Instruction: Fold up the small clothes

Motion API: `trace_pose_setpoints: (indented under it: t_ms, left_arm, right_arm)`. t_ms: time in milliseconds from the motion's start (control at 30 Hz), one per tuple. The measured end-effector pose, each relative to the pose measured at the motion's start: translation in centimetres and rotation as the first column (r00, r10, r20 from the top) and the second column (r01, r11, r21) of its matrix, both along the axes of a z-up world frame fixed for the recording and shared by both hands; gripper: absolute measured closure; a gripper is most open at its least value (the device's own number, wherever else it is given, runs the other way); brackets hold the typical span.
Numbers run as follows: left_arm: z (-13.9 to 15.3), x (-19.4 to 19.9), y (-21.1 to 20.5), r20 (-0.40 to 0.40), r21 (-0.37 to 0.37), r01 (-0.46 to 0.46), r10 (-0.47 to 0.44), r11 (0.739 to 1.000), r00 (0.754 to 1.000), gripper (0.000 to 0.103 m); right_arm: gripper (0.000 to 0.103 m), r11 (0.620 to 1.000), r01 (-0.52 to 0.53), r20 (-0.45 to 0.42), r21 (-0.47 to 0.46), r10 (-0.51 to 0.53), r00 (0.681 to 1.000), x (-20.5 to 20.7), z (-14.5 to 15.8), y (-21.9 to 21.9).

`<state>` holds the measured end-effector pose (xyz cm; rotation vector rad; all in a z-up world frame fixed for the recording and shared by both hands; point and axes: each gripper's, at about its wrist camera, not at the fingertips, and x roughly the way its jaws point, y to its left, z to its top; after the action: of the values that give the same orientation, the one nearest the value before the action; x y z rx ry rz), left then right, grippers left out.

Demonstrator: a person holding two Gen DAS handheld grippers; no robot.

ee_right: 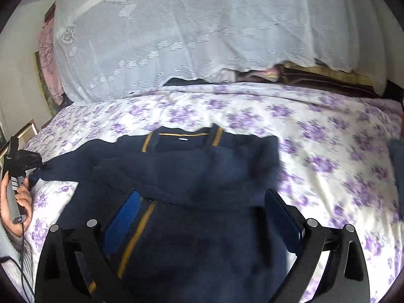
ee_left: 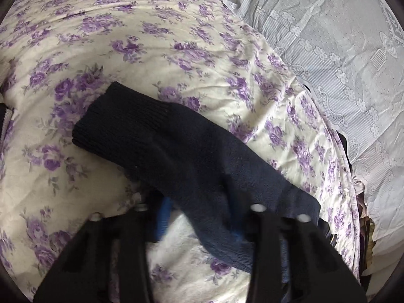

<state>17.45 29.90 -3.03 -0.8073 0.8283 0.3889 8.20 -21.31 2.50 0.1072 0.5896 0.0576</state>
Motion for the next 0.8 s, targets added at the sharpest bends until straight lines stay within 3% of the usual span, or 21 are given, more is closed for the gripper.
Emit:
trace_pose_setpoints:
  t_ms: [100,233,333,500,700,800]
  left_arm:
    - [0.4,0.4,-0.9,-0.002,0.042,0.022,-0.021,0.999,1.000,0.087]
    - [1.7,0.3,-2.7,-0.016,0.171,0.054,-0.052,0.984,0.999,0.092]
    - [3.2,0.1,-4.8,-0.021,0.287,0.096,-0.093,0.953,0.995,0.093]
    - [5.5,-0.4,-9.6,-0.038,0.466,0.184,-0.188,0.866,0.981,0.094]
    - [7.7,-0.7,-14.5,-0.043,0.514,0.291,-0.315,0.807,0.948,0.094]
    - [8.9,-0.6,-17.6,-0.052,0.553,0.333,-0.367,0.764,0.929,0.094]
  right_arm:
    - [0.004,0.998,0.043,0.006,0.055,-0.043,0.999,-1.4,-0.8,-2.3]
    - [0.004,0.987,0.072,0.015,0.144,-0.075,0.997,-2.0,-1.5,-4.2]
    - [0.004,0.984,0.063,0.014,0.167,-0.067,0.998,-2.1,-2.2,-4.6]
    - [0.004,0.968,0.072,-0.014,0.241,-0.071,0.997,-1.8,-3.2,-5.6]
    - [0.004,0.932,0.120,-0.063,0.342,-0.105,0.992,-1.5,-4.3,-7.2]
    - [0.004,0.926,0.122,-0.062,0.358,-0.107,0.992,-1.6,-4.4,-7.3]
